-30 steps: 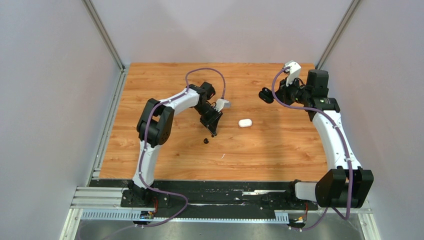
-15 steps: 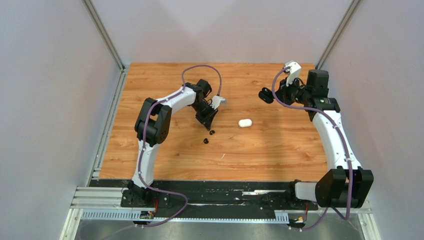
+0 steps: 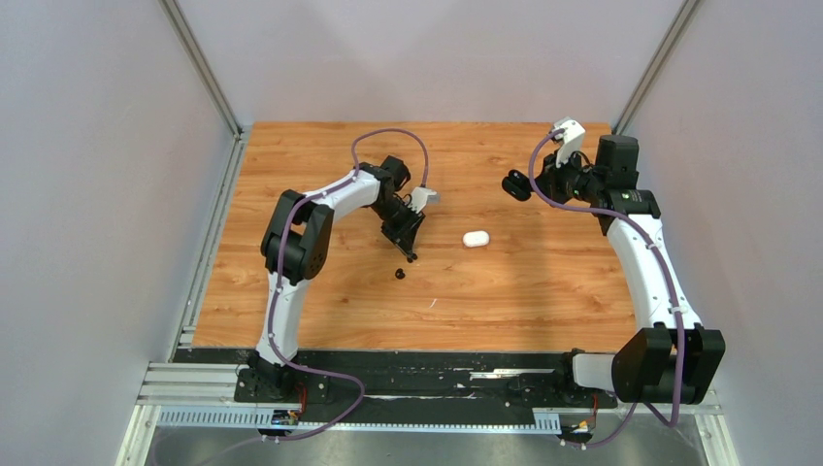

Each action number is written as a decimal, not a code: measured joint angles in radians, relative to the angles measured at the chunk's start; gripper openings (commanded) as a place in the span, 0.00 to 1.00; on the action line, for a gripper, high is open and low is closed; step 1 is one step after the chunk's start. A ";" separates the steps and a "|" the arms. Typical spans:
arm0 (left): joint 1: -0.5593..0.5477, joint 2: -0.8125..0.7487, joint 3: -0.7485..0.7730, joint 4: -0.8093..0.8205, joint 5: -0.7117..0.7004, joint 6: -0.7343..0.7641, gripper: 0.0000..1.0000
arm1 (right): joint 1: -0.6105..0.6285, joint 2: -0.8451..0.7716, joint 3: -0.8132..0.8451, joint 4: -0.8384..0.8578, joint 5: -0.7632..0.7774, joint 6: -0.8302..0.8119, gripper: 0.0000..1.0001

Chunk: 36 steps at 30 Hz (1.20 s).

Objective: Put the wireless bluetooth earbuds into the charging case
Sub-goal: Adjust the earbud at the center of the board, then pick up the earbud from the center of the board.

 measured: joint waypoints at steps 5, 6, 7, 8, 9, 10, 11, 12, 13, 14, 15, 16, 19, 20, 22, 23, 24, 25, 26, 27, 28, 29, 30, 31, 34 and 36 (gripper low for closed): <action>-0.006 -0.004 -0.008 0.010 -0.005 -0.011 0.23 | -0.002 0.000 0.000 0.000 0.000 0.003 0.00; -0.008 -0.004 -0.008 0.010 -0.006 -0.011 0.21 | -0.002 0.000 -0.001 0.000 0.000 0.003 0.00; -0.010 -0.004 -0.008 0.010 -0.007 -0.011 0.20 | -0.003 0.000 -0.001 0.000 0.000 0.003 0.00; -0.011 -0.004 -0.008 0.010 -0.009 -0.012 0.19 | -0.003 0.000 -0.002 0.000 0.000 0.003 0.00; -0.013 -0.004 -0.008 0.010 -0.010 -0.012 0.19 | -0.004 0.000 -0.002 0.000 0.000 0.003 0.00; -0.014 -0.005 -0.008 0.010 -0.010 -0.012 0.18 | -0.004 0.000 -0.002 0.000 0.000 0.003 0.00; -0.014 -0.005 -0.008 0.010 -0.010 -0.012 0.17 | -0.005 0.000 -0.003 0.000 0.000 0.003 0.00; -0.014 -0.005 -0.008 0.009 -0.010 -0.011 0.17 | -0.006 0.000 -0.003 0.000 0.000 0.003 0.00; -0.014 -0.005 -0.008 0.009 -0.009 -0.011 0.16 | -0.006 0.000 -0.003 0.000 0.000 0.003 0.00; -0.014 -0.006 -0.008 0.009 -0.009 -0.011 0.15 | -0.007 0.000 -0.004 0.000 0.000 0.003 0.00; -0.015 -0.006 -0.008 0.009 -0.008 -0.011 0.15 | -0.008 0.000 -0.005 0.000 0.000 0.003 0.00; -0.015 -0.006 -0.009 0.010 -0.008 -0.011 0.15 | -0.008 -0.001 -0.006 0.001 0.000 0.003 0.00; -0.015 -0.009 -0.016 0.015 -0.005 -0.011 0.12 | -0.010 -0.003 -0.012 0.001 0.000 0.003 0.00; -0.015 -0.010 -0.018 0.016 -0.003 -0.011 0.09 | -0.010 -0.003 -0.014 0.000 0.000 0.004 0.00; -0.015 -0.010 -0.018 0.017 -0.001 -0.010 0.04 | -0.010 -0.003 -0.015 0.000 0.000 0.004 0.00; -0.015 -0.010 -0.019 0.018 0.000 -0.011 0.03 | -0.010 -0.004 -0.015 0.000 -0.001 0.004 0.00; -0.016 -0.010 -0.019 0.019 0.002 -0.011 0.00 | -0.010 -0.004 -0.015 0.000 0.000 0.004 0.00; -0.018 -0.010 -0.019 0.021 0.003 -0.010 0.00 | -0.010 -0.004 -0.015 0.000 0.000 0.004 0.00; -0.021 -0.010 -0.019 0.023 0.004 -0.010 0.00 | -0.010 -0.004 -0.015 0.000 0.000 0.004 0.00; -0.024 -0.010 -0.019 0.024 0.006 -0.010 0.00 | -0.010 -0.005 -0.016 0.001 -0.001 0.004 0.00; -0.029 -0.010 -0.023 0.024 0.008 -0.010 0.00 | -0.010 -0.006 -0.017 0.001 0.000 0.004 0.00; -0.031 -0.010 -0.025 0.025 0.011 -0.010 0.00 | -0.010 -0.007 -0.019 0.001 0.000 0.004 0.00; -0.035 -0.011 -0.029 0.024 0.018 -0.010 0.00 | -0.010 -0.008 -0.019 0.000 0.000 0.004 0.00; -0.037 -0.014 -0.034 0.024 0.022 -0.010 0.00 | -0.010 -0.009 -0.019 0.001 0.000 0.004 0.00; -0.041 -0.023 -0.042 0.019 0.029 -0.010 0.00 | -0.010 -0.011 -0.019 0.001 -0.001 0.004 0.00; -0.041 -0.032 -0.045 0.018 0.034 -0.009 0.00 | -0.010 -0.012 -0.019 0.001 -0.001 0.004 0.00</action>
